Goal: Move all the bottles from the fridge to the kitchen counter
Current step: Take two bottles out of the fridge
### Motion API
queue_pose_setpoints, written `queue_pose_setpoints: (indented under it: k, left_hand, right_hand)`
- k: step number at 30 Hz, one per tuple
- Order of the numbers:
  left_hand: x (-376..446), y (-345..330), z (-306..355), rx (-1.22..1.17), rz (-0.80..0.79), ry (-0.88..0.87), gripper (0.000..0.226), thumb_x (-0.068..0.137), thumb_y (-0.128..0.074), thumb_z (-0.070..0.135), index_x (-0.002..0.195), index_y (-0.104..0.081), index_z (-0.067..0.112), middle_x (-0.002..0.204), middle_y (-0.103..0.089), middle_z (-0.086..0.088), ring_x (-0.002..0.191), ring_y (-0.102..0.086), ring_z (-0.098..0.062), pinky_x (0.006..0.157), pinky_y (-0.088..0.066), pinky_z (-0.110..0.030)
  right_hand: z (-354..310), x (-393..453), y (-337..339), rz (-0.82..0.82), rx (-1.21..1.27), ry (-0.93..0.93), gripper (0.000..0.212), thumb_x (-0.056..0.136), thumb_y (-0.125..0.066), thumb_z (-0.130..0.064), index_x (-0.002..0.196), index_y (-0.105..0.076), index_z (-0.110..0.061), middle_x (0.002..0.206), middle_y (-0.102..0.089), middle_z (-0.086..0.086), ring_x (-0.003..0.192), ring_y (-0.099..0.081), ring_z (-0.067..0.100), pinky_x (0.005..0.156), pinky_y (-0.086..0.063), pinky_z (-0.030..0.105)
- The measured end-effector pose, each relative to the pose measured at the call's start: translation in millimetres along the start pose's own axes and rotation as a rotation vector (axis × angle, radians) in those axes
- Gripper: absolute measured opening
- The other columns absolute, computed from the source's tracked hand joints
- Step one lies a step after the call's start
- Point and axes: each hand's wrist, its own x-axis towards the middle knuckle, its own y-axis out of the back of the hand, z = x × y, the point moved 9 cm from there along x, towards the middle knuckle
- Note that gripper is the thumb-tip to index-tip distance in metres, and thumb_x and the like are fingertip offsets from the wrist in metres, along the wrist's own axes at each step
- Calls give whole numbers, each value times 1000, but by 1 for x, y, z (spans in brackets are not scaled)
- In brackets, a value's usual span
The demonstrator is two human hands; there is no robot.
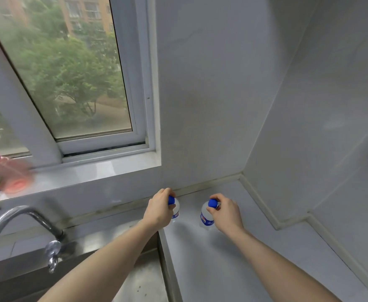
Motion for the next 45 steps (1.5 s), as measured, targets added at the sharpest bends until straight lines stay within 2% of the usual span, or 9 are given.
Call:
queue_pose_setpoints:
  k: [5,11,15,20,23,27,34,40,45]
  left_hand:
    - [34,-6,-23,13,13,25,24,93,-59,8,110,-57,25,113,-56,9,100,-56,-22,83,-44,-28]
    - [63,-18,-38,61,-22,20,23,94,-57,7,112,-57,22,115,-57,4,101,-57,-25,81,-40,-28]
    - [74,-23,-44,57,-29,25,25,93,-57,7,112,-58,22,115,-58,4,100,-57,-25,81,-42,-30]
    - [84,-27,-51,59,-22,25,25,93,-57,7,113,-59,22,117,-60,4,102,-58,-24,83,-43,-29]
    - [93,-27,-51,65,-23,22,23,91,-56,7,109,-59,21,113,-60,5,99,-58,-24,81,-43,-30]
    - [98,-28,-47,66,-22,0,21,90,-55,7,104,-58,22,106,-60,4,93,-57,-26,76,-43,-33]
    - [101,-27,-46,70,-36,-40,21,89,-60,11,106,-60,23,104,-63,5,92,-59,-23,78,-47,-34]
    - [104,-17,-47,79,-38,-57,34,90,-68,20,123,-63,20,123,-63,3,108,-61,-23,88,-49,-32]
    - [101,-9,-44,98,-31,-51,33,92,-69,21,124,-63,17,125,-63,2,112,-60,-23,92,-47,-31]
  right_hand:
    - [-11,43,-35,-27,-18,4,27,90,-71,-15,117,-69,-22,101,-71,2,88,-64,21,73,-43,23]
    - [-22,78,-63,-41,-58,21,23,89,-67,-11,111,-68,-21,100,-71,4,87,-63,24,71,-47,28]
    - [-30,95,-75,-59,-56,24,23,90,-65,-10,111,-68,-19,100,-71,4,90,-65,25,76,-53,31]
    - [-36,109,-89,-83,-64,35,23,91,-63,-8,111,-68,-18,100,-70,6,90,-65,28,73,-51,31]
    - [-38,114,-96,-95,-94,32,26,92,-59,-6,114,-67,-16,102,-70,9,93,-65,31,76,-55,37]
    - [-39,120,-105,-123,-117,25,30,92,-54,-4,116,-65,-18,105,-72,7,95,-66,30,79,-56,36]
    - [-46,131,-115,-156,-154,46,31,94,-52,-4,121,-64,-15,110,-73,8,101,-66,32,85,-56,39]
    - [-58,129,-124,-202,-142,78,30,101,-55,-11,130,-61,-16,121,-69,10,107,-66,31,90,-57,42]
    - [-62,127,-124,-218,-159,73,30,101,-56,-12,130,-62,-16,122,-69,11,108,-66,31,92,-57,43]
